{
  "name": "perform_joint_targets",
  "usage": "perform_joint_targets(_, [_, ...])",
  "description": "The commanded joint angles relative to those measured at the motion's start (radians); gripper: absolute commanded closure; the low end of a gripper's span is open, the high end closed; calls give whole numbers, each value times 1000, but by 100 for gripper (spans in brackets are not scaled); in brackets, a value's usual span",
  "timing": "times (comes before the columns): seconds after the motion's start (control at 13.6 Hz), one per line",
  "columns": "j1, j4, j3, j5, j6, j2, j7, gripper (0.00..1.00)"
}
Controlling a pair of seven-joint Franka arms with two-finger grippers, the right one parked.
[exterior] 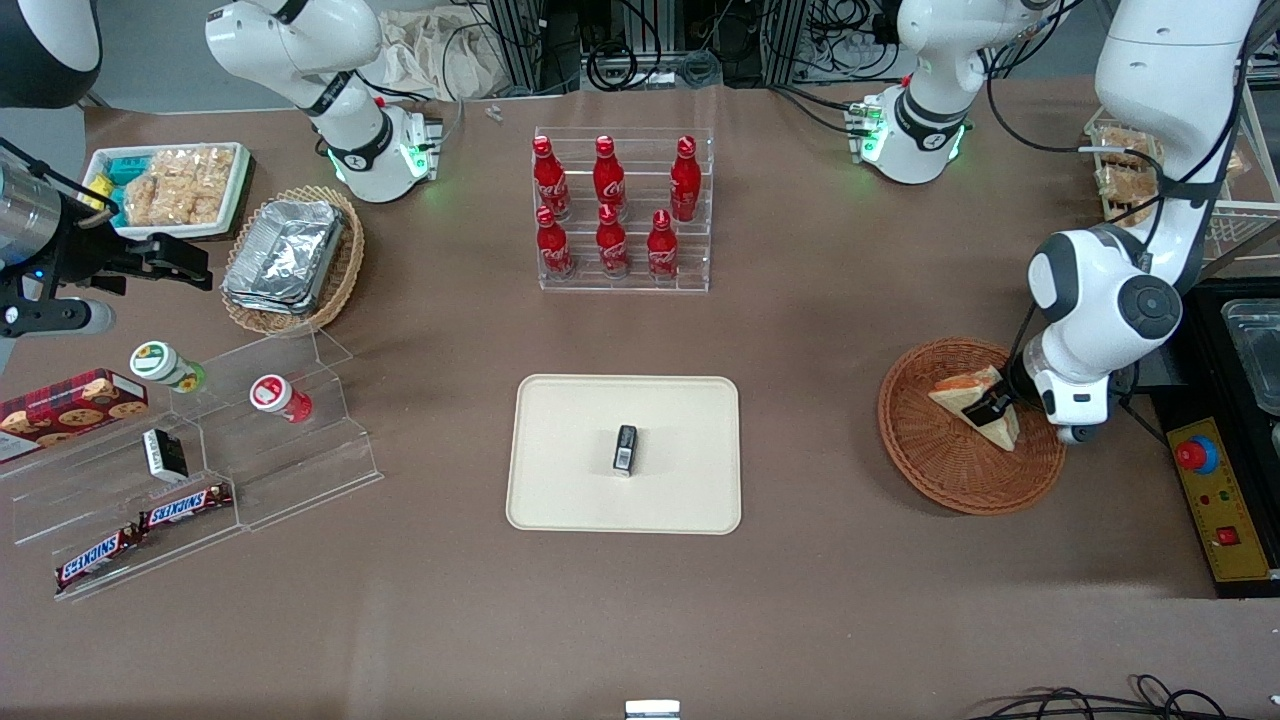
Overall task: Place sandwich from basket to tray
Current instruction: 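Lift the sandwich and carry it with the left gripper to the cream tray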
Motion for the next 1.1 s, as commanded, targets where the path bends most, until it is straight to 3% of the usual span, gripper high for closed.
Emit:
perform_joint_targets(0.0, [-1, -21, -8, 12, 31, -19, -16, 46])
perform_joint_targets(0.15, [-6, -18, -13, 13, 26, -22, -13, 100])
perform_joint_targets(0.59, [-8, 47, -16, 13, -105, -69, 66, 100])
perform_joint_targets(0.88, [-8, 354, -16, 18, -479, -71, 217, 100])
perform_joint_targets(1.03, [-27, 515, -27, 60, -633, -60, 319, 100])
